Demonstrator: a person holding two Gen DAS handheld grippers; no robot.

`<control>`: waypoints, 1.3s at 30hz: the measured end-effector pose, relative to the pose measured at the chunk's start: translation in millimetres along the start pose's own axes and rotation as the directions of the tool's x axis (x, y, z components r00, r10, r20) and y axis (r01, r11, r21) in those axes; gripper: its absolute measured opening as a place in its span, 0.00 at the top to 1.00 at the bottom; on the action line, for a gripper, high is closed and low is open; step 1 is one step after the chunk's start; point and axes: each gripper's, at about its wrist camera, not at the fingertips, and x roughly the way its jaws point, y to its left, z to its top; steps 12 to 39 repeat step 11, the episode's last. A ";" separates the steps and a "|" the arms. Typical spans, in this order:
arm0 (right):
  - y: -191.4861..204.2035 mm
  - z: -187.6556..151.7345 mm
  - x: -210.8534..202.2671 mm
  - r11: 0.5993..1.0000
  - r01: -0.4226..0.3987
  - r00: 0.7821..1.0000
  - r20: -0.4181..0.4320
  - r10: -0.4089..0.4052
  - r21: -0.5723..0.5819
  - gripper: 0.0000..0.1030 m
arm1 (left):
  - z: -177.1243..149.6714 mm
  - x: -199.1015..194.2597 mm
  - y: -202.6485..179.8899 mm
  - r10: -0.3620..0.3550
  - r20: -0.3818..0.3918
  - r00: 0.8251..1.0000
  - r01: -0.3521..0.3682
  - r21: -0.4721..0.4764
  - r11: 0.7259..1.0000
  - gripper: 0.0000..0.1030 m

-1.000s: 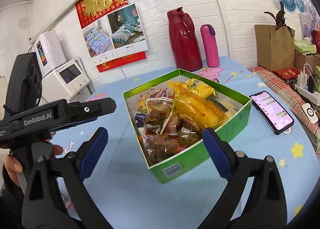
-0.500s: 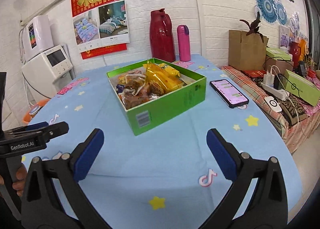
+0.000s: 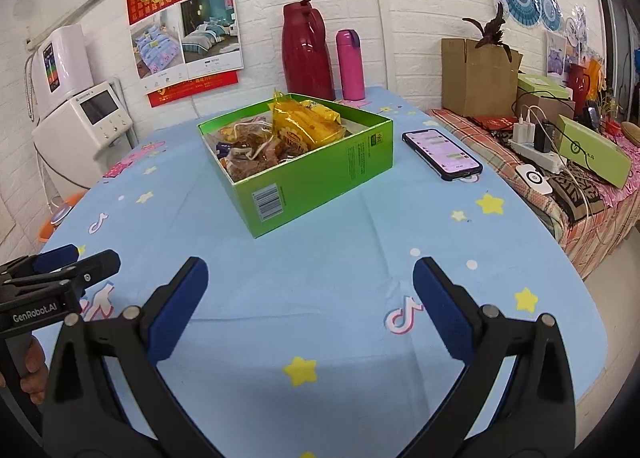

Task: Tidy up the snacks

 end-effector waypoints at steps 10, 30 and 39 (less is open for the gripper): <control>3.0 -1.0 5.8 1.000 -0.006 1.000 -0.021 0.006 0.004 0.01 | -1.8 1.5 0.2 0.010 0.000 1.000 -0.010 0.004 1.000 0.13; 3.2 -1.1 6.3 1.000 -0.006 1.000 -0.023 0.006 0.004 0.01 | -2.0 1.5 -0.2 0.012 0.000 1.000 -0.012 0.005 1.000 0.13; 3.2 -1.1 6.3 1.000 -0.006 1.000 -0.023 0.006 0.004 0.01 | -2.0 1.5 -0.2 0.012 0.000 1.000 -0.012 0.005 1.000 0.13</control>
